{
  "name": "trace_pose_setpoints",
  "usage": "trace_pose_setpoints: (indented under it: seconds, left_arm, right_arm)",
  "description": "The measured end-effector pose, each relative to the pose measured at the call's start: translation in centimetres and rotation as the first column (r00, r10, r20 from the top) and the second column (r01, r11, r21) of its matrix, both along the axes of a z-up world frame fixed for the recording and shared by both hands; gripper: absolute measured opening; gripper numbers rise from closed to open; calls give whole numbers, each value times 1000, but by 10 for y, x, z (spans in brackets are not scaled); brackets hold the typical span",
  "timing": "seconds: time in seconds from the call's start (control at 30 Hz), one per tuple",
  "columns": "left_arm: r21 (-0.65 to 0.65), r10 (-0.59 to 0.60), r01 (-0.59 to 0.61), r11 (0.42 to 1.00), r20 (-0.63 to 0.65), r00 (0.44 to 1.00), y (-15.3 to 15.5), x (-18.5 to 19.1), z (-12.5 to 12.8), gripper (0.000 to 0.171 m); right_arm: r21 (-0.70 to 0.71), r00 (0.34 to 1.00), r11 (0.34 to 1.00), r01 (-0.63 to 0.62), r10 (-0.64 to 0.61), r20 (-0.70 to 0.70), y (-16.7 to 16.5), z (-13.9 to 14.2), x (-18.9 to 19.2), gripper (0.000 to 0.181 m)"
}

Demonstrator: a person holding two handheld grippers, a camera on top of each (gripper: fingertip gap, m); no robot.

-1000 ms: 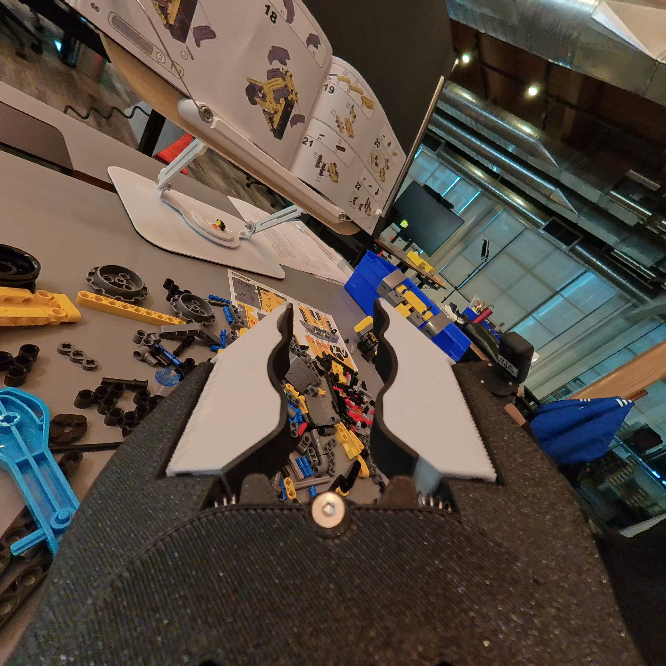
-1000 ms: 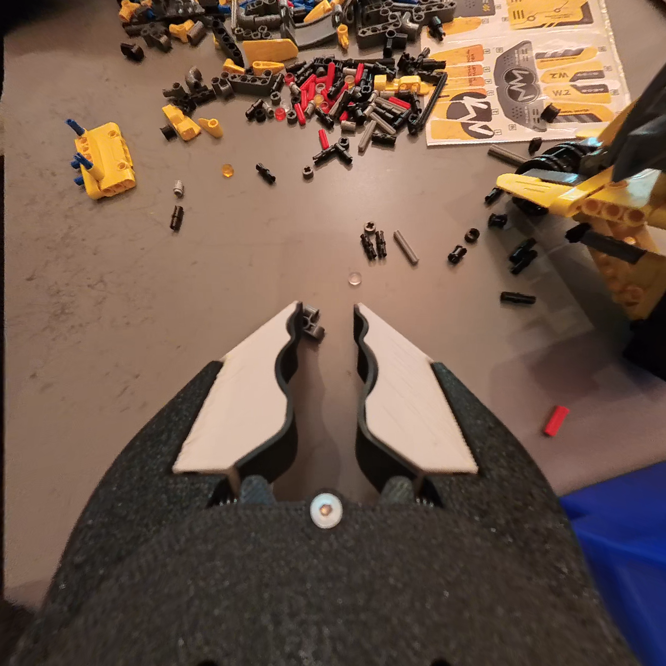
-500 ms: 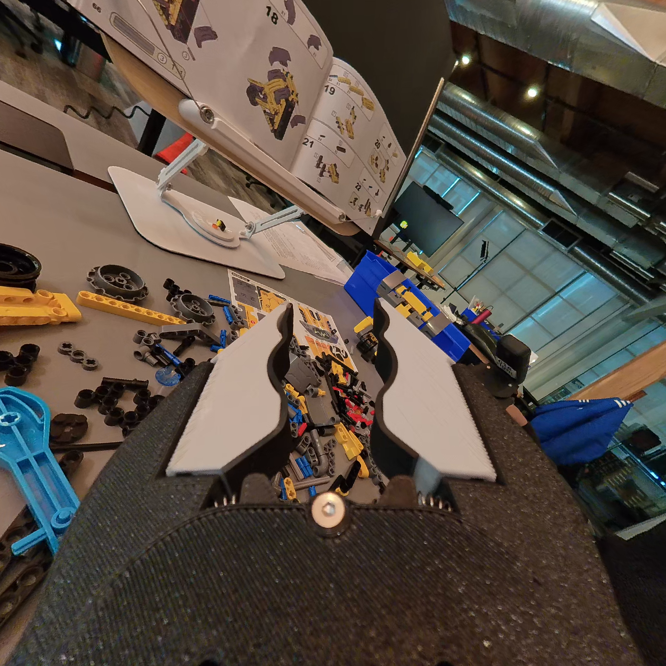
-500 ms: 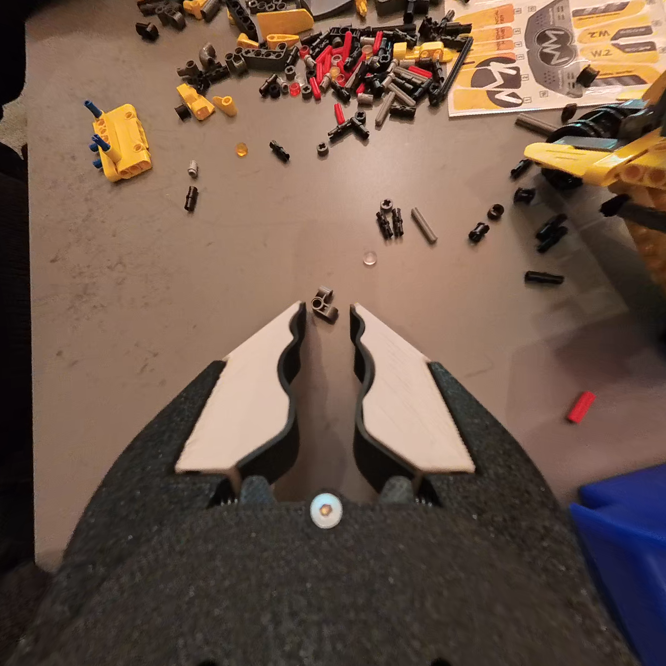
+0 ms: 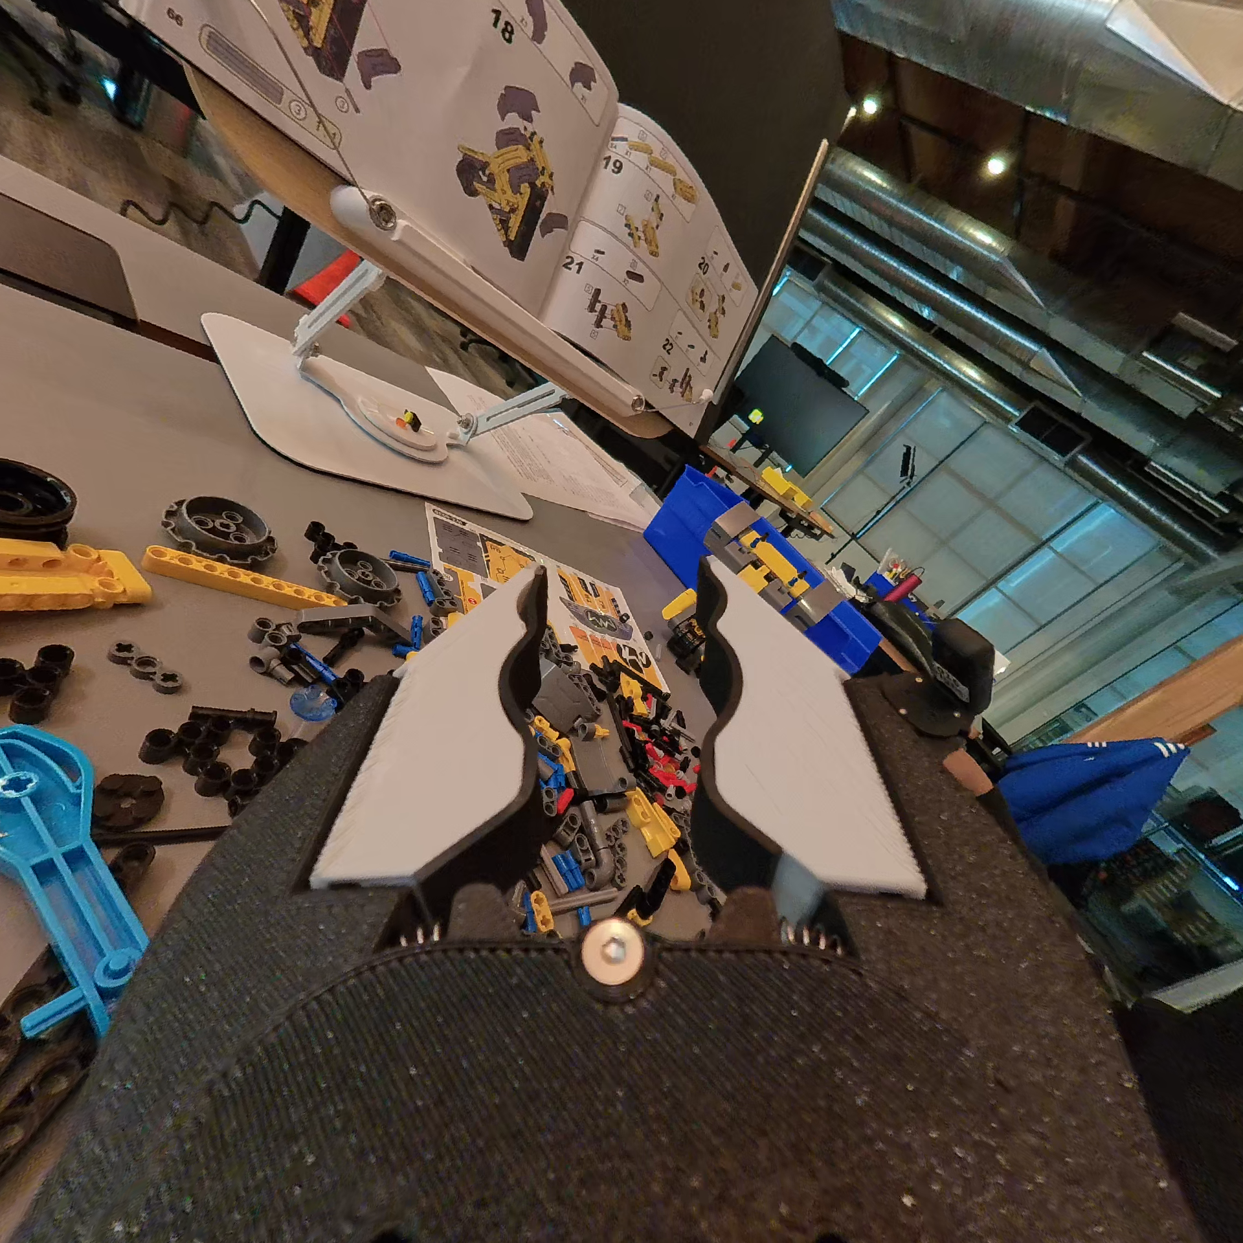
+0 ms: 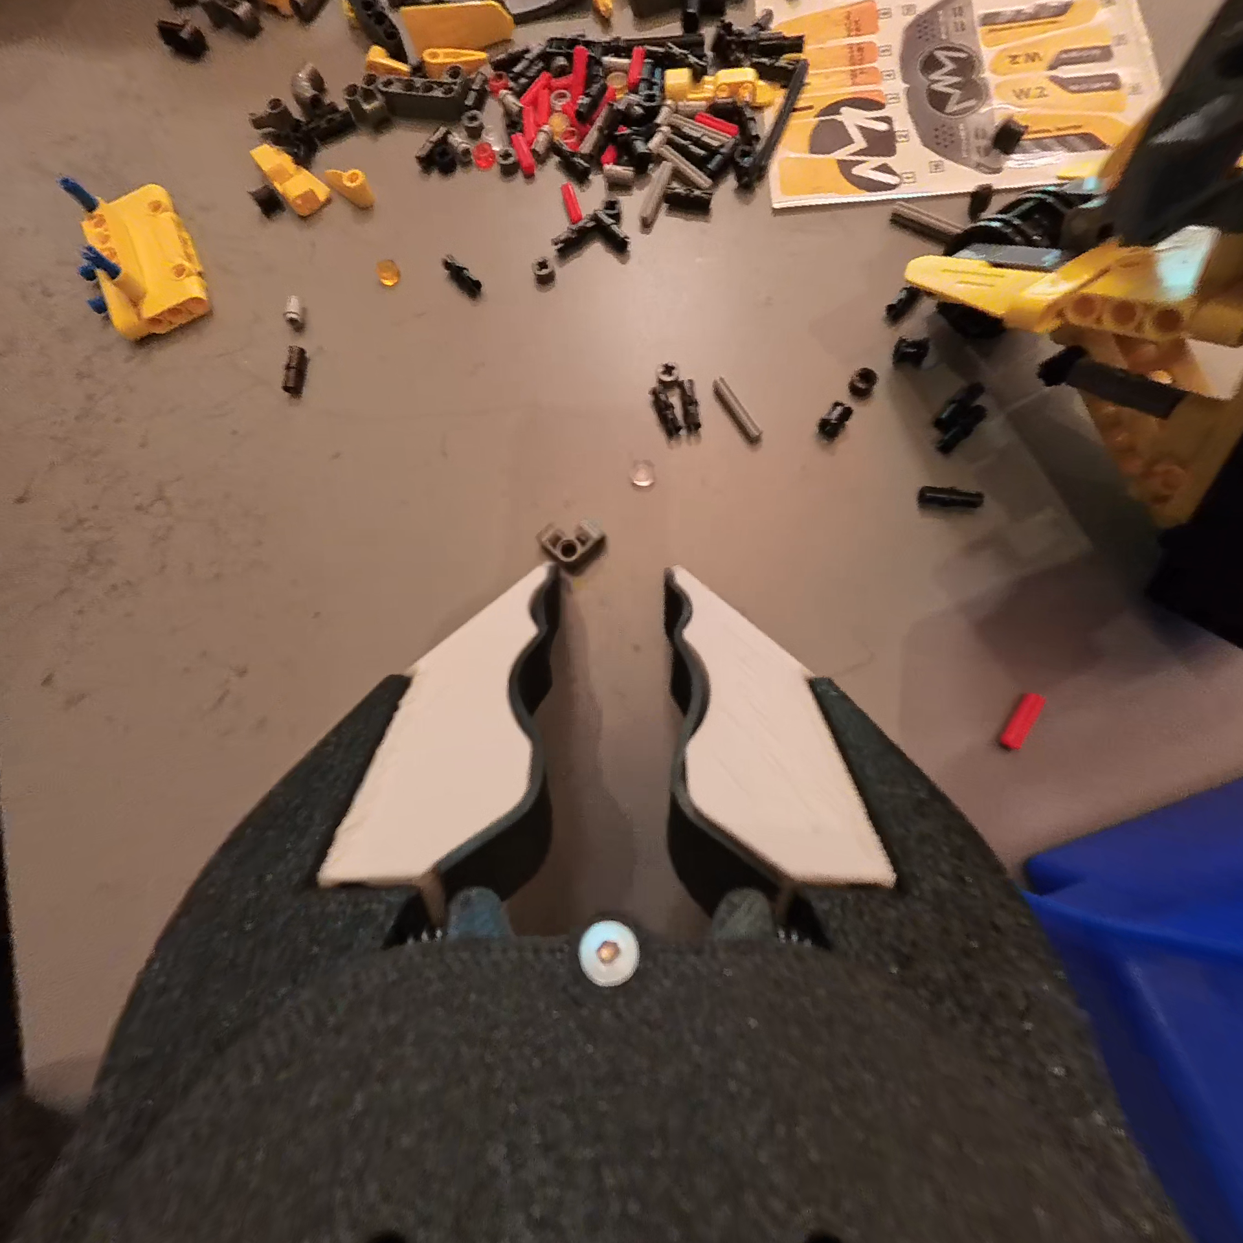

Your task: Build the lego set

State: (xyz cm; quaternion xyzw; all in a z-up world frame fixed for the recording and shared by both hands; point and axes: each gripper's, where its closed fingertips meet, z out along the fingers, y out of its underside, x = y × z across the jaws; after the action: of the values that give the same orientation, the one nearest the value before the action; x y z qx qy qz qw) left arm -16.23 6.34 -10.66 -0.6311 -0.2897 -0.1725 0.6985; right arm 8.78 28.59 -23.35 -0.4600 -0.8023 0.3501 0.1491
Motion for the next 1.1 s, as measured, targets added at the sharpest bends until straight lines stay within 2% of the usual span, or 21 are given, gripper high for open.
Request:
trace_pose_setpoints:
  seconds: [0.1,0.2,0.4,0.53,0.67,0.87,1.1]
  left_arm:
    - [-2,3,-3,1000,0,1000,0,-1,0,42]
    - [-1,4,-4,1000,1,1000,0,-1,0,42]
    - [-3,5,-5,1000,-1,1000,0,-1,-1,42]
    - [-2,3,-3,1000,-2,1000,0,0,0,42]
    - [-3,2,-2,1000,-1,1000,0,0,0,42]
    - [-2,1,-1,1000,0,1000,0,0,0,42]
    - [-2,2,-2,1000,0,1000,0,0,0,42]
  right_arm:
    - [-19,999,999,-42,42,-8,-9,3,3,41]
    - [-17,998,998,-61,61,-17,-14,4,3,41]
    - [5,999,999,-45,45,-2,-10,0,2,27]
    - [-14,997,997,-69,69,-33,-15,6,1,27]
    - [27,996,997,-77,78,-45,-15,3,0,14]
    - [46,995,995,-92,94,-39,-16,0,0,17]
    - [-3,987,988,-156,156,-22,-30,1,8,14]
